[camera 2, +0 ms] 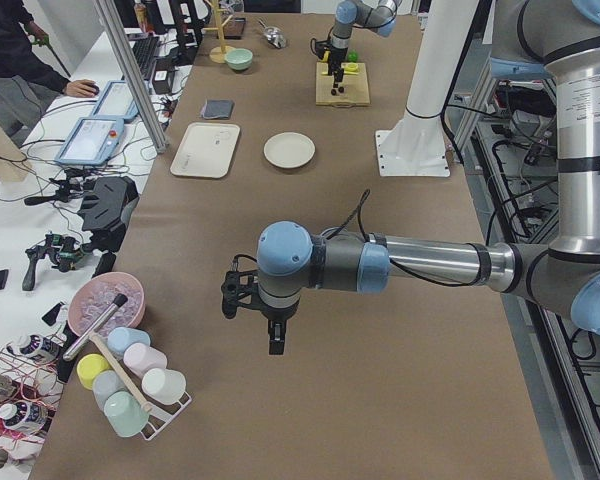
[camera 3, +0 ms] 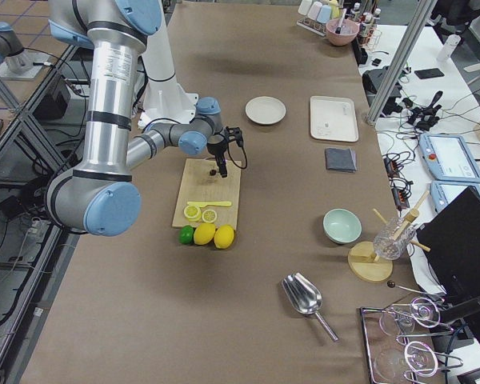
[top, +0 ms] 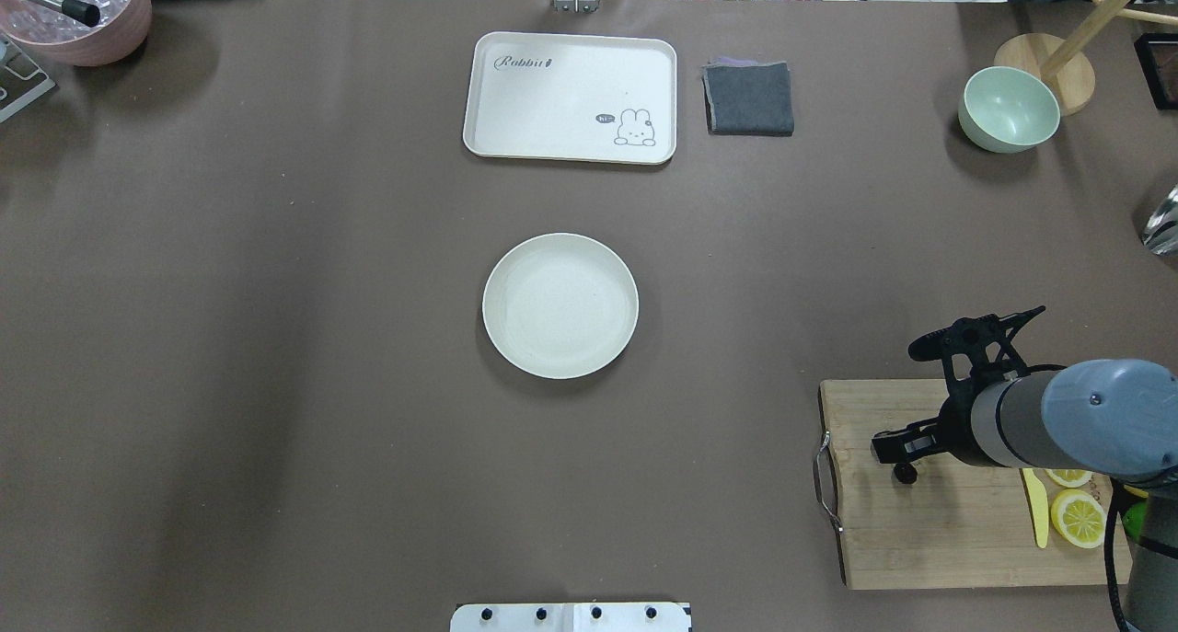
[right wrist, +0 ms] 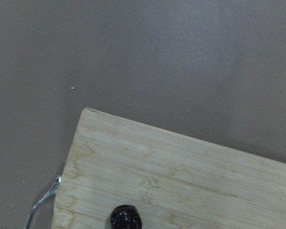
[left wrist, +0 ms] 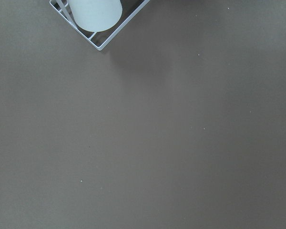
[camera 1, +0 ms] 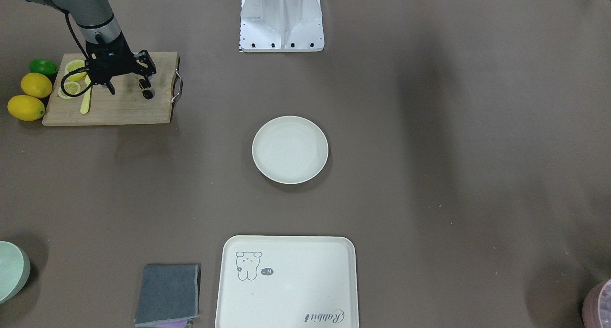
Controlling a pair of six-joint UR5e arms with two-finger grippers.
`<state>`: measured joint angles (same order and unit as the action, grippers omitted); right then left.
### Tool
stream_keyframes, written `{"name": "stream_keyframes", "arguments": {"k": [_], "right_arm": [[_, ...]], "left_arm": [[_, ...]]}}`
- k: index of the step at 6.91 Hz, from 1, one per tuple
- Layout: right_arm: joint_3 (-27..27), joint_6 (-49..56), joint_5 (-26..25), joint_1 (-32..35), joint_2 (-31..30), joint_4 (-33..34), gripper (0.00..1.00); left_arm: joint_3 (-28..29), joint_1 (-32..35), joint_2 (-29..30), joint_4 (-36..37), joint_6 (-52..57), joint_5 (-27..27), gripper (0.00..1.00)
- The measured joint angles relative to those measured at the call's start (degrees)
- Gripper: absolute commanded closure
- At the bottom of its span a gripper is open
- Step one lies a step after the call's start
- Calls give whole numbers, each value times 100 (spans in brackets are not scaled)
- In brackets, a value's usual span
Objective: Place red cherry on plate
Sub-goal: 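Lower the right gripper and grasp the two dark red cherries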
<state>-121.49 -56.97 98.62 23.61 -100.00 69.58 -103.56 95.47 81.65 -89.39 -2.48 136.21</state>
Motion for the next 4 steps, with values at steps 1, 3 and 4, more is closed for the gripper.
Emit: {"name": "stream_keyframes", "arguments": {"k": [1,3,4], "right_arm": [[5,-175,-141,-173,2,-48,44],[-18,-312,-288,-356,-1,-71,80],[-24,-326,-297,-398,-14,-76,100]], "left_arm": [[15,21,21,8,-4,-6,2],[42,30,64,19,-15,-14,2],[47,32,74,19,-41,-15,2]]}}
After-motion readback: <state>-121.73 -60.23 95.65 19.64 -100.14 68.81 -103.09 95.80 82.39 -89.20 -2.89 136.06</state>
